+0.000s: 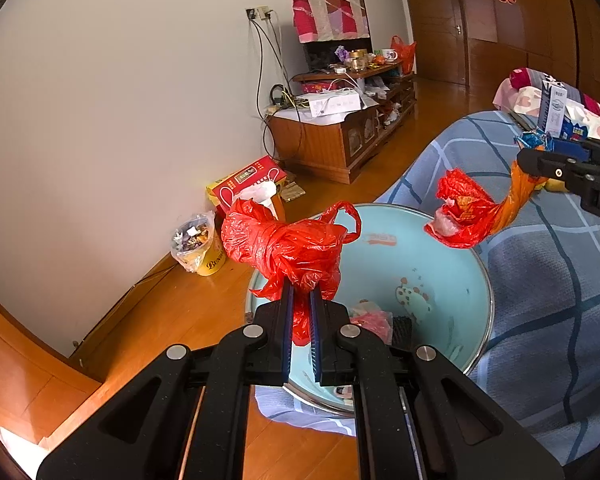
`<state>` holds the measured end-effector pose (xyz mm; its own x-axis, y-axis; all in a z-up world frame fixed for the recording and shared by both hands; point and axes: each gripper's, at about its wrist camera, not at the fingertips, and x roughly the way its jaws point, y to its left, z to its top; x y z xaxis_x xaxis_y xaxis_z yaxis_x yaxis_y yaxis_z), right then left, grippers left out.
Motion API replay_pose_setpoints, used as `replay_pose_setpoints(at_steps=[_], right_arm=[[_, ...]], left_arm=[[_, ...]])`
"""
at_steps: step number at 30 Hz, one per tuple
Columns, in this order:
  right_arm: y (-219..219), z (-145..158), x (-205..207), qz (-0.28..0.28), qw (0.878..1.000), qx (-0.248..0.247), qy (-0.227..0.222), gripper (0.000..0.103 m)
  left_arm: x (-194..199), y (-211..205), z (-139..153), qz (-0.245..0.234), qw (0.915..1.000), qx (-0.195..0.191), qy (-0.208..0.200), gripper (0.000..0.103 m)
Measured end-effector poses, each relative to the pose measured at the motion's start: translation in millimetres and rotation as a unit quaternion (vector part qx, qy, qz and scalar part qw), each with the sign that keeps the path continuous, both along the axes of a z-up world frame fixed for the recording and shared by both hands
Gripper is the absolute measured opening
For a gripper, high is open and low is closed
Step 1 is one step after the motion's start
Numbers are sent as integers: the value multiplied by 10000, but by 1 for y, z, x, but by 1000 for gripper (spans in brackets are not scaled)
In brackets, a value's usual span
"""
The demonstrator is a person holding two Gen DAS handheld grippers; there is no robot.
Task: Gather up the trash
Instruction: 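Carry the red bag and orange-blue wrapper over the teal bin with both tools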
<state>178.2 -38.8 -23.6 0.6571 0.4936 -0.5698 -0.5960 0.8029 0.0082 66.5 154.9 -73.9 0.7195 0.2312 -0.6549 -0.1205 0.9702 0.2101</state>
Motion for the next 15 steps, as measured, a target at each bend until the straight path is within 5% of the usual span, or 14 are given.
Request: replay_pose_setpoints(at_steps=[15], right_arm=[[15,-3,-3,176,9998,-135,-29,34]], left_arm=[[0,3,-1,47,10000,-39,4,7]])
